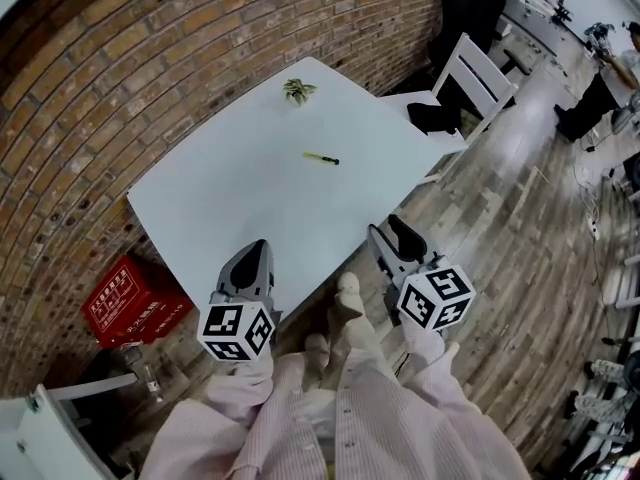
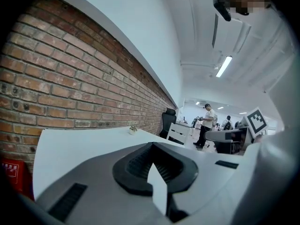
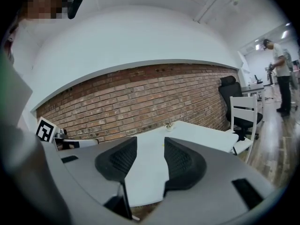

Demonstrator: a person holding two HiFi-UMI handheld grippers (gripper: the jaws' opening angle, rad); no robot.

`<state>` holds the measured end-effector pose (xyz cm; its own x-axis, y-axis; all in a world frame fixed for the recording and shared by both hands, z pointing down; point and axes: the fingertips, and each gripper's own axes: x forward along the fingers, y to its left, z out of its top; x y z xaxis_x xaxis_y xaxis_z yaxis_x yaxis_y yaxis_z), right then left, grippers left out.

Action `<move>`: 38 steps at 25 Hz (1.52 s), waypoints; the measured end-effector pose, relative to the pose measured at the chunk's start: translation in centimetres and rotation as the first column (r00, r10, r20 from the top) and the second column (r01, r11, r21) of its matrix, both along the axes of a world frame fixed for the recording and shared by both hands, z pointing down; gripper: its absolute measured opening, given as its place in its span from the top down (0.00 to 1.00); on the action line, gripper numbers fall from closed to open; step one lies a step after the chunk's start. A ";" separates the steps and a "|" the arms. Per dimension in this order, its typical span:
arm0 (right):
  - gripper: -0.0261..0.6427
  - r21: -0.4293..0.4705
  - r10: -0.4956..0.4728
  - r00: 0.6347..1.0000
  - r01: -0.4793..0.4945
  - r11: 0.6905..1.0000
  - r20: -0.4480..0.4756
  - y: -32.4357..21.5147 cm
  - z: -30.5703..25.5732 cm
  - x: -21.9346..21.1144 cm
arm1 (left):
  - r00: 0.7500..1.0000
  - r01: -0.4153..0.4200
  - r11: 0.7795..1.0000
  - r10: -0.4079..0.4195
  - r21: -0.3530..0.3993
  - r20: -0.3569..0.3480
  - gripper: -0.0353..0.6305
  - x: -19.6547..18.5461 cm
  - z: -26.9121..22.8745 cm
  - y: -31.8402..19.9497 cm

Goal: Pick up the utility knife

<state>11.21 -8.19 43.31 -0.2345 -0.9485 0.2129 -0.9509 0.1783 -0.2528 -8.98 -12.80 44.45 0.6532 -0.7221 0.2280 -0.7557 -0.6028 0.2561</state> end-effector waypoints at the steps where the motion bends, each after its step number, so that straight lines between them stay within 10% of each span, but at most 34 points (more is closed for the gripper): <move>1: 0.71 -0.004 -0.007 1.000 0.007 1.000 0.001 -0.6 0.2 0.1 | 1.000 0.006 1.000 -0.006 -0.005 0.000 0.96 0.1 0.2 -0.4; 21: 0.71 -0.106 -0.230 0.973 0.232 0.967 0.025 -17.2 3.9 4.1 | 0.992 0.126 0.984 -0.126 -0.129 0.006 0.96 6.9 3.4 -12.9; 38: 0.71 -0.265 -0.482 0.875 0.457 0.849 -0.037 -23.9 9.9 2.9 | 0.972 0.235 0.942 -0.231 -0.240 0.047 0.96 9.0 7.6 -17.1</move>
